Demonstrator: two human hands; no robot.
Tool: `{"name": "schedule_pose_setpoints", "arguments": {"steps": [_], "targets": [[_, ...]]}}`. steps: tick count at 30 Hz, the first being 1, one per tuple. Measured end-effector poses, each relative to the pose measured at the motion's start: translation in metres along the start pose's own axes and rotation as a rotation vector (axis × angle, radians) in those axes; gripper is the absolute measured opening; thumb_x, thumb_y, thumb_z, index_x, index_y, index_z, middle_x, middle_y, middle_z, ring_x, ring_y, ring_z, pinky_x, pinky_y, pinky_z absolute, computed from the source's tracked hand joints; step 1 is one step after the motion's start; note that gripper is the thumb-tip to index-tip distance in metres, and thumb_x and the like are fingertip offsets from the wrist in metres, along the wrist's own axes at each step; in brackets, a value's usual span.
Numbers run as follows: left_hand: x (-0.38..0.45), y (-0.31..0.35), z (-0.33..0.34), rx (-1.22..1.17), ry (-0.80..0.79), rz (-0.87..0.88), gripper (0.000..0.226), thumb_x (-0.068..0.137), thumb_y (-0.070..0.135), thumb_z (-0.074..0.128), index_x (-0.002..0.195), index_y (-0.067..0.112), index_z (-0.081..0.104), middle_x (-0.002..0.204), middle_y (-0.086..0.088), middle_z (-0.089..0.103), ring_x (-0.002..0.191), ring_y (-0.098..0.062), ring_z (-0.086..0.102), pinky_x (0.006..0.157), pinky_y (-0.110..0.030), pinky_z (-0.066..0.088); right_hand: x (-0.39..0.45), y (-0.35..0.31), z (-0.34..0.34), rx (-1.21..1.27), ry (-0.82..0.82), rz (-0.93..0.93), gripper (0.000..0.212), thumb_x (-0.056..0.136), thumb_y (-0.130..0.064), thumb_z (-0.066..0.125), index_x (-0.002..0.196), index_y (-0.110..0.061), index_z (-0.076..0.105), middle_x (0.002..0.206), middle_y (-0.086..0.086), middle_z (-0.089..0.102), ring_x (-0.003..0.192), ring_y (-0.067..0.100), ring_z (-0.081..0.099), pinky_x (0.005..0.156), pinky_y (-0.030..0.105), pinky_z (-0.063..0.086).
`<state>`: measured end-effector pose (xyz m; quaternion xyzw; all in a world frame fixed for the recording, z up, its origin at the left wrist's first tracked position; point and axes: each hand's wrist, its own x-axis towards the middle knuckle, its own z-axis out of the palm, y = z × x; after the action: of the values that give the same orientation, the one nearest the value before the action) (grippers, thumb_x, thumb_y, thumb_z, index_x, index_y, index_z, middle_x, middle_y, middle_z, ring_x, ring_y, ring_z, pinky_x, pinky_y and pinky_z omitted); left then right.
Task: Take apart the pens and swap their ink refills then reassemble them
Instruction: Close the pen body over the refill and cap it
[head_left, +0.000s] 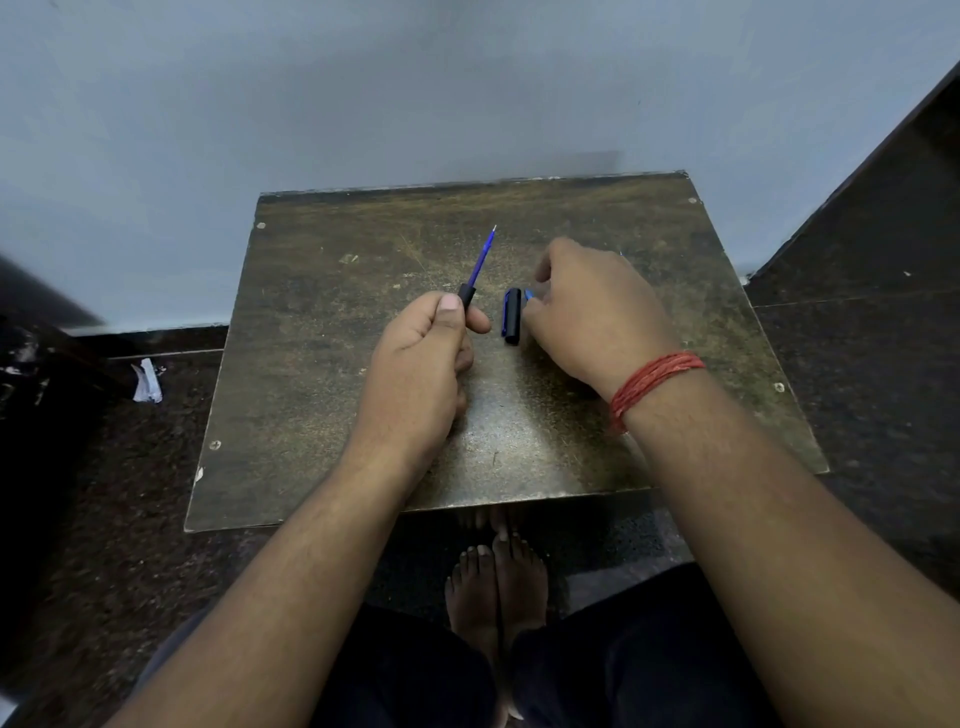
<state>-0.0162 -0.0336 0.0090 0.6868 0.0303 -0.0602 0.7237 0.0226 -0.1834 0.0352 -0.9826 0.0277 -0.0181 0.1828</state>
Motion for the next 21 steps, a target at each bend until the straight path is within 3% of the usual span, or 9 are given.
{"name": "schedule_pose_setpoints", "arguments": {"steps": [2, 6, 11, 13, 15, 21], "targets": [[0.0002, 0.0002, -0.0003, -0.003, -0.003, -0.001, 0.038, 0.102, 0.035, 0.040, 0.073, 0.030, 0.065, 0.055, 0.007, 0.030, 0.042, -0.006, 0.021, 0.044, -0.025, 0.019, 0.0007, 0.0010, -0.0051, 0.177, 0.011, 0.040, 0.018, 0.083, -0.024, 0.058, 0.099, -0.019, 0.066, 0.089, -0.002, 0.069, 0.092, 0.021, 0.063, 0.074, 0.031, 0.048], [0.0003, -0.0006, -0.0009, 0.006, -0.011, 0.001, 0.036, 0.102, 0.035, 0.040, 0.076, 0.028, 0.064, 0.055, 0.007, 0.030, 0.042, -0.006, 0.022, 0.043, -0.024, 0.020, 0.0021, 0.0018, -0.0090, 0.604, 0.050, 0.099, 0.010, 0.082, -0.020, 0.064, 0.086, -0.022, 0.073, 0.072, -0.010, 0.069, 0.060, 0.000, 0.059, 0.058, 0.019, 0.047], [-0.0002, -0.0013, -0.0003, 0.025, -0.022, -0.003, 0.036, 0.103, 0.035, 0.040, 0.078, 0.027, 0.063, 0.057, 0.006, 0.029, 0.043, -0.006, 0.022, 0.044, -0.025, 0.020, 0.0039, 0.0001, -0.0103, 1.182, 0.134, 0.207, 0.013, 0.086, -0.008, 0.066, 0.080, -0.020, 0.067, 0.084, 0.007, 0.072, 0.066, 0.004, 0.058, 0.058, 0.019, 0.041], [-0.0006, -0.0012, -0.0003, 0.029, -0.028, -0.007, 0.037, 0.102, 0.036, 0.040, 0.076, 0.028, 0.065, 0.056, 0.007, 0.030, 0.043, -0.005, 0.023, 0.044, -0.024, 0.021, 0.0054, 0.0008, -0.0100, 1.261, 0.145, 0.237, 0.014, 0.088, -0.010, 0.065, 0.081, -0.021, 0.065, 0.090, 0.014, 0.074, 0.068, 0.006, 0.058, 0.058, 0.023, 0.040], [-0.0009, -0.0008, -0.0003, 0.030, -0.039, -0.010, 0.038, 0.101, 0.037, 0.040, 0.074, 0.031, 0.066, 0.056, 0.008, 0.030, 0.043, -0.005, 0.023, 0.044, -0.025, 0.020, 0.0068, 0.0026, -0.0094, 1.309, 0.159, 0.253, 0.013, 0.090, -0.011, 0.064, 0.082, -0.022, 0.065, 0.089, 0.010, 0.073, 0.071, 0.008, 0.059, 0.059, 0.028, 0.041], [-0.0012, -0.0011, 0.0000, 0.047, -0.078, -0.021, 0.037, 0.098, 0.042, 0.041, 0.073, 0.034, 0.067, 0.055, 0.009, 0.032, 0.043, -0.005, 0.024, 0.043, -0.024, 0.021, 0.0085, 0.0060, -0.0096, 1.393, 0.188, 0.265, 0.012, 0.091, -0.009, 0.062, 0.087, -0.018, 0.068, 0.090, 0.006, 0.070, 0.073, 0.011, 0.059, 0.059, 0.026, 0.046]]}}
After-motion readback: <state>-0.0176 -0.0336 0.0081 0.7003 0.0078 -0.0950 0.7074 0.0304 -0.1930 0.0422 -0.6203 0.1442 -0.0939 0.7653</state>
